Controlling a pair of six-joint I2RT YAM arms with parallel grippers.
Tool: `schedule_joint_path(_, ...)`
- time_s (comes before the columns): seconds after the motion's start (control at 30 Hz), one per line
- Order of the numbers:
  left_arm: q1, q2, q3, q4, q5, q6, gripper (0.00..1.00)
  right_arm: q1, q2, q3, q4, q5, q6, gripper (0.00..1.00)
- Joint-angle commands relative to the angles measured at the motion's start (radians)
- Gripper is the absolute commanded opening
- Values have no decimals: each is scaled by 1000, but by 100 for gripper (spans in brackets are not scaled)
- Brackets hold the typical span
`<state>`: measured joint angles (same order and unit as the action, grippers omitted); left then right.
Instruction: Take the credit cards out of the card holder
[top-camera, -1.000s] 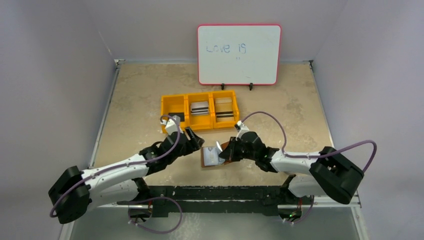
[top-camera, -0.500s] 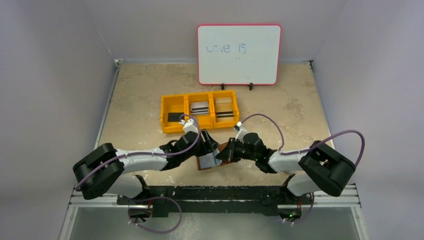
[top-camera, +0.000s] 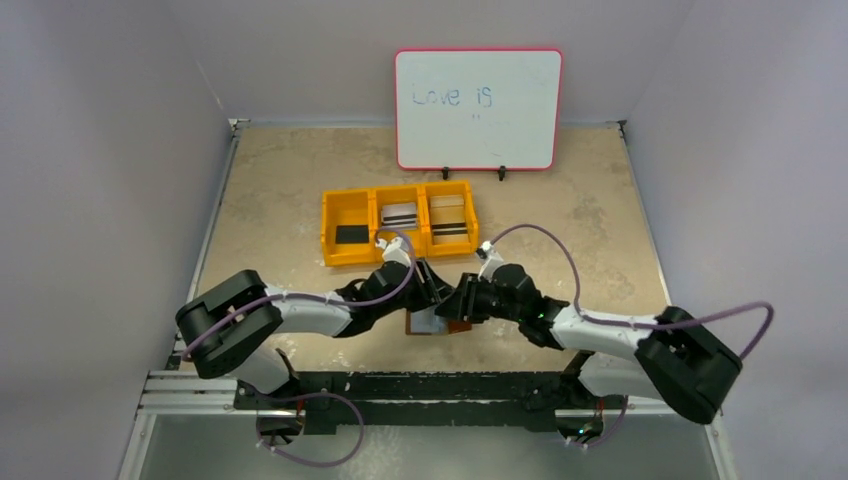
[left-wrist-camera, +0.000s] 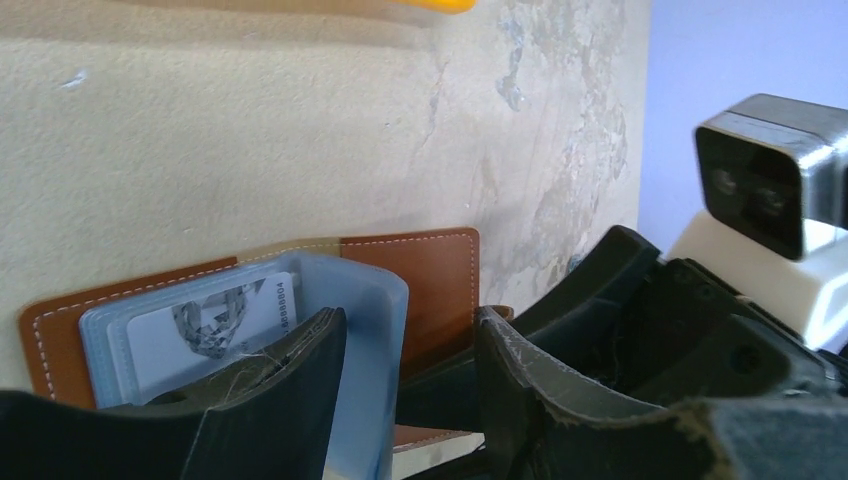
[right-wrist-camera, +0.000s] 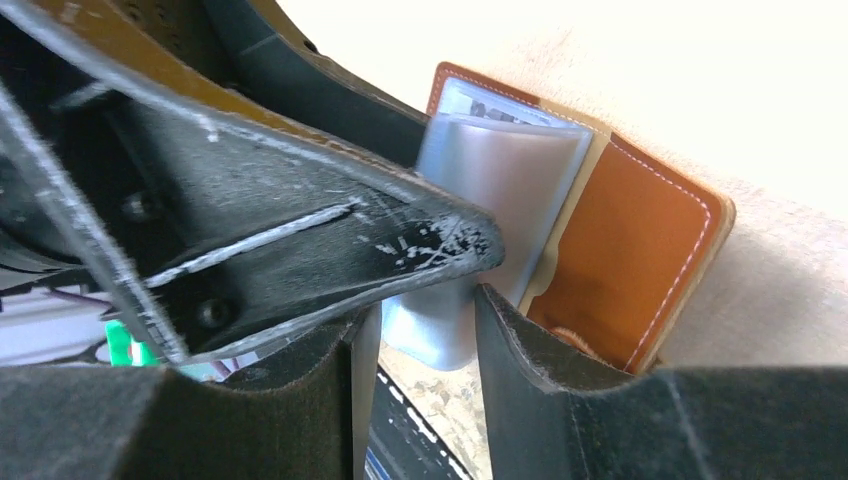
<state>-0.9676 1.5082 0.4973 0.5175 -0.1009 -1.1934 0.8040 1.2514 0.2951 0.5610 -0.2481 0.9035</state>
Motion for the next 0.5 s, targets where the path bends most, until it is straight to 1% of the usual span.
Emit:
schedule_joint_path(0.0,-11,17,70,59,23,2,48,-4,-156,43,-227,125,-34,43)
schedule_joint_path(0.07,-15,29,86,51,26,10,48,-4,-242,37,-321,160,-24,43)
schedule_joint_path(0.17,-23,46,110,47,35,15,47,-4,-349,49,-453,265,6,43)
schedule_joint_path(0.23,-30,54,121,45,36,15,46,-4,-417,68,-562,325,35,39)
schedule_joint_path(0.33,-39,61,138,30,23,17,44,-3,-500,108,-735,429,89,38)
schedule_joint_path(0.4,-47,66,148,26,15,18,43,-3,-544,126,-804,493,104,37)
schedule_joint_path(0.47,-50,85,165,14,20,20,41,-4,-574,137,-830,522,90,33)
